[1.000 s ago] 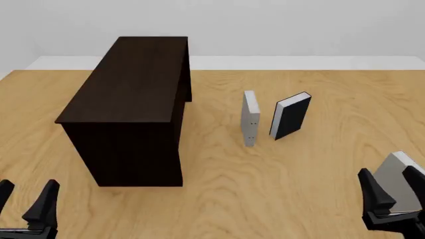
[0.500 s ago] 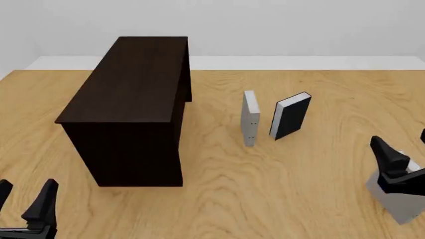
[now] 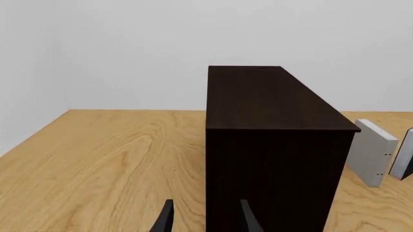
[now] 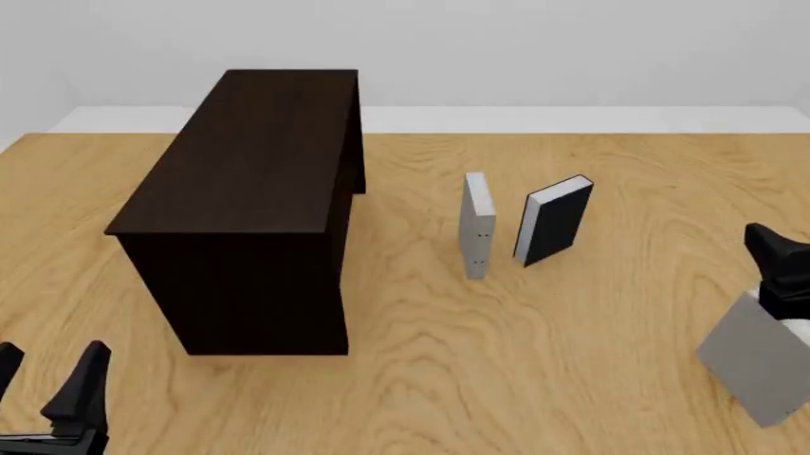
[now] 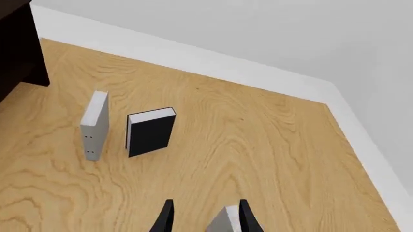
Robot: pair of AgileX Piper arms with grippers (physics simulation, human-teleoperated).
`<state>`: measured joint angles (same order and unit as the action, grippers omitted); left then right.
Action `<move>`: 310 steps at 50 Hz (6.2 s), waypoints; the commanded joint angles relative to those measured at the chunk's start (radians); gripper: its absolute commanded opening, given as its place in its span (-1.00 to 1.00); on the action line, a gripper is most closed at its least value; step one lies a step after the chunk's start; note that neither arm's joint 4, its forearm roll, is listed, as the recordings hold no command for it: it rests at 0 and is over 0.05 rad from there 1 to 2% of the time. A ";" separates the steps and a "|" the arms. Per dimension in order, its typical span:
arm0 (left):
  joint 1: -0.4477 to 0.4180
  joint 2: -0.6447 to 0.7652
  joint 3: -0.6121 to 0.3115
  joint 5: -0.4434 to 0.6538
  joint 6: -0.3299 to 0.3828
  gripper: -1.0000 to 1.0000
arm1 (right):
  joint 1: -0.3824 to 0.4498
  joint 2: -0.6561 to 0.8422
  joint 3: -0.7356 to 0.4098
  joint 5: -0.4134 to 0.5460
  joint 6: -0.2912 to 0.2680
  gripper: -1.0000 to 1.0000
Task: Pick up the book on the right and place it under the cabinet shelf.
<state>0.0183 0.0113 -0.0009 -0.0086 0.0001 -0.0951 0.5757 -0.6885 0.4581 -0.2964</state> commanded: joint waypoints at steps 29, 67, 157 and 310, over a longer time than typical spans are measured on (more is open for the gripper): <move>0.000 0.007 -0.001 -0.006 0.000 1.00 | -0.178 0.151 -0.163 0.266 -0.236 1.00; 0.001 0.010 -0.001 -0.009 0.000 1.00 | -0.353 0.381 0.062 -0.003 -0.417 1.00; 0.000 0.010 -0.001 -0.009 0.000 1.00 | -0.317 0.494 0.064 -0.091 -0.361 -1.00; 0.002 -0.008 -0.001 0.009 0.002 1.00 | 0.581 0.745 -0.134 -0.545 0.812 -1.00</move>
<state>0.0205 0.0000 -0.0017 0.0111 0.0016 0.5212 1.2377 -0.7744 -0.0959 0.6624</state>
